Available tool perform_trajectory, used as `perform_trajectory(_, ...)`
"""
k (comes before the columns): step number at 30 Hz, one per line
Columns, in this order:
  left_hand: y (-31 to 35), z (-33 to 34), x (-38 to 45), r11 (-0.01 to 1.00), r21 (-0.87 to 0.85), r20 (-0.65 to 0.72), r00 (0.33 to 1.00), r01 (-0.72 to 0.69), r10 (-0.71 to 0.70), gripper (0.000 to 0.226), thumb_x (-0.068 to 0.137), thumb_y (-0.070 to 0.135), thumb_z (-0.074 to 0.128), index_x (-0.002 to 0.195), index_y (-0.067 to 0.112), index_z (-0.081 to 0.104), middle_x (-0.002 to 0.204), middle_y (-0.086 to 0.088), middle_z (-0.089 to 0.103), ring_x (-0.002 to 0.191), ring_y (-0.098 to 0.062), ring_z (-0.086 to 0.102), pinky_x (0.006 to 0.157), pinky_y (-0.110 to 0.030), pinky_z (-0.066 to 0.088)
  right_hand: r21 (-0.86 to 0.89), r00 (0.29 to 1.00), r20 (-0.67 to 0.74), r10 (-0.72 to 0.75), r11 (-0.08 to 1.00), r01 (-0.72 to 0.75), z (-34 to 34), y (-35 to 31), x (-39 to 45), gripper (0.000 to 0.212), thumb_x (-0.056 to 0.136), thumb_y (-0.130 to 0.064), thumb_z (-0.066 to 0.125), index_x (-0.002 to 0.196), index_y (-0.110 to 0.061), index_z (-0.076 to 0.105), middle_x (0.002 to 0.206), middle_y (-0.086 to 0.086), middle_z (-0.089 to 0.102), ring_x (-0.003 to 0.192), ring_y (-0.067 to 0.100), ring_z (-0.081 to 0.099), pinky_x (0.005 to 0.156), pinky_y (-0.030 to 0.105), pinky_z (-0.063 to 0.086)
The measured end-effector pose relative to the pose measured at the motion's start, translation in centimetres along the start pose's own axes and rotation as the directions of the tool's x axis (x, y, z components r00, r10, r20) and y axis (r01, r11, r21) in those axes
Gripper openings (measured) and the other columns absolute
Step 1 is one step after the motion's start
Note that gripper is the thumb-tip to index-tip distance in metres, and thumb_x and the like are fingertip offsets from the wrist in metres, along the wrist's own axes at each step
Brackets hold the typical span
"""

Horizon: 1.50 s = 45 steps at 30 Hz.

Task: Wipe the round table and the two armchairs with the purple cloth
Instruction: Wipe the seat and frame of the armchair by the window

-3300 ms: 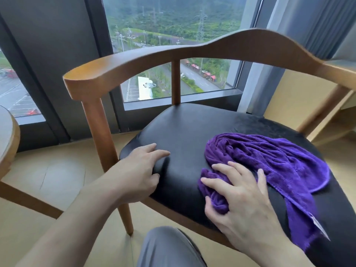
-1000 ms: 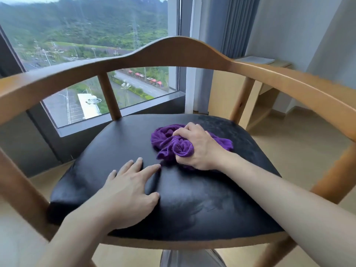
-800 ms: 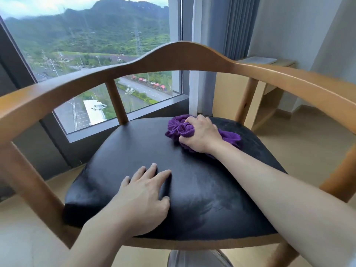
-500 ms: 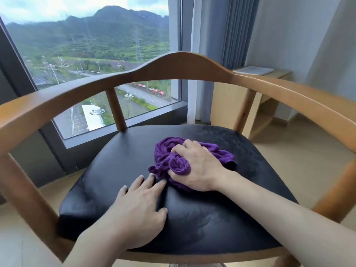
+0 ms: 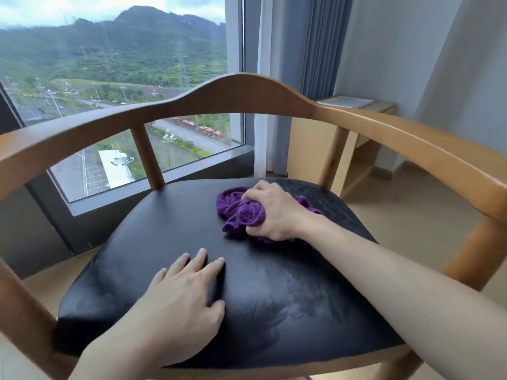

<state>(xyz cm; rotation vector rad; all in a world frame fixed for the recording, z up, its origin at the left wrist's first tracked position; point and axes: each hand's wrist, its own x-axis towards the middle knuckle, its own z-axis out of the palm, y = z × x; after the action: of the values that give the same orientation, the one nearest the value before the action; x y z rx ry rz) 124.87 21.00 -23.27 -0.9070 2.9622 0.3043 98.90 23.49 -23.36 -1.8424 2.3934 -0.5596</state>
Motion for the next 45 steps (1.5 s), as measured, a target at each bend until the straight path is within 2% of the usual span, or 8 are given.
perform_trajectory(10, -0.4, 1.0, -0.2, 0.999, -0.014, -0.02, 0.998, -0.052, 0.052, 0.064, 0.092, 0.056, 0.031, 0.152, 0.042, 0.011, 0.164, 0.015, 0.001, 0.15, -0.009, -0.004, 0.122, -0.032, 0.008, -0.032, 0.85, -0.203, 0.486, 0.864, -0.502, -1.2, 7.7, 0.2, 0.071, 0.073, -0.067, 0.06, 0.134, -0.035, 0.049, 0.132, 0.007, 0.049, 0.125, 0.035, 0.042, 0.105, 0.051, 0.041)
perform_trajectory(15, 2.0, 1.6, 1.8, 0.996, 0.039, 0.017, 0.997, -0.076, 0.075, 0.066, 0.094, 0.057, 0.022, 0.153, 0.037, 0.003, 0.164, 0.01, -0.004, 0.151, -0.015, -0.008, 0.121, -0.049, 0.005, -0.019, 0.87, -0.162, 0.465, 0.88, -0.474, -1.2, 2.1, -6.2, 0.07, 0.067, -0.071, 0.057, 0.128, -0.038, 0.05, 0.128, 0.004, 0.052, 0.122, 0.032, 0.042, 0.104, 0.052, 0.042)
perform_trajectory(17, 2.6, 1.3, 2.7, 0.992, 0.094, 0.014, 0.997, -0.079, 0.078, 0.063, 0.09, 0.054, 0.019, 0.149, 0.034, 0.016, 0.158, 0.005, 0.015, 0.146, -0.022, 0.01, 0.116, -0.049, 0.017, -0.009, 0.909, -0.157, 0.386, 0.92, -0.392, -0.8, -0.2, -9.9, 0.069, 0.06, -0.075, 0.049, 0.119, -0.04, 0.048, 0.121, -0.003, 0.051, 0.114, 0.025, 0.042, 0.1, 0.05, 0.044)
perform_trajectory(22, 3.1, 0.3, 3.9, 0.982, 0.129, -0.002, 0.99, -0.137, 0.138, 0.042, 0.075, 0.052, 0.022, 0.104, 0.032, 0.044, 0.094, 0.01, 0.038, 0.101, -0.013, 0.042, 0.094, -0.032, 0.042, 0.036, 0.937, -0.207, 0.282, 0.959, -0.281, 0.0, -1.8, -14.9, 0.074, 0.064, -0.077, 0.048, 0.129, -0.044, 0.045, 0.128, -0.018, 0.046, 0.119, 0.013, 0.043, 0.102, 0.039, 0.042)
perform_trajectory(28, 2.7, 0.2, 3.6, 0.989, 0.08, -0.052, 0.99, -0.124, 0.128, 0.071, 0.07, 0.059, 0.012, 0.126, 0.032, 0.046, 0.125, 0.011, 0.043, 0.125, -0.013, 0.038, 0.106, -0.03, 0.036, 0.082, 0.905, -0.255, 0.342, 0.94, -0.332, -0.4, 1.2, -10.1, 0.067, 0.067, -0.065, 0.059, 0.126, -0.035, 0.053, 0.126, -0.009, 0.051, 0.118, 0.021, 0.05, 0.102, 0.048, 0.043)
perform_trajectory(31, 2.7, 1.2, 3.0, 0.989, 0.029, -0.053, 0.988, -0.143, 0.144, 0.076, 0.073, 0.073, 0.004, 0.146, 0.055, 0.018, 0.161, 0.015, 0.01, 0.149, -0.014, 0.006, 0.119, -0.037, 0.018, 0.047, 0.837, -0.282, 0.468, 0.878, -0.476, -1.6, 4.6, -7.6, 0.063, 0.076, -0.056, 0.07, 0.131, -0.029, 0.053, 0.126, 0.0, 0.052, 0.119, 0.028, 0.051, 0.101, 0.048, 0.046)
perform_trajectory(35, 3.5, 3.2, 2.6, 0.975, -0.027, -0.041, 0.975, -0.222, 0.22, 0.072, 0.07, 0.088, -0.003, 0.138, 0.069, -0.018, 0.16, 0.024, -0.02, 0.151, -0.012, -0.017, 0.121, -0.052, -0.001, 0.124, 0.753, -0.252, 0.608, 0.792, -0.598, -2.3, 6.0, -7.3, 0.058, 0.075, -0.057, 0.065, 0.124, -0.029, 0.052, 0.122, 0.0, 0.05, 0.116, 0.03, 0.054, 0.099, 0.048, 0.049)
perform_trajectory(45, 3.6, 3.6, 3.0, 0.971, 0.015, -0.045, 0.97, -0.239, 0.24, 0.079, 0.071, 0.085, -0.004, 0.146, 0.059, -0.01, 0.164, 0.019, -0.01, 0.151, -0.016, -0.014, 0.119, -0.059, -0.002, 0.071, 0.721, -0.4, 0.565, 0.804, -0.59, -1.1, 1.4, -18.8, 0.052, 0.063, -0.072, 0.05, 0.105, -0.041, 0.044, 0.107, -0.009, 0.044, 0.094, 0.024, 0.056, 0.082, 0.041, 0.053)
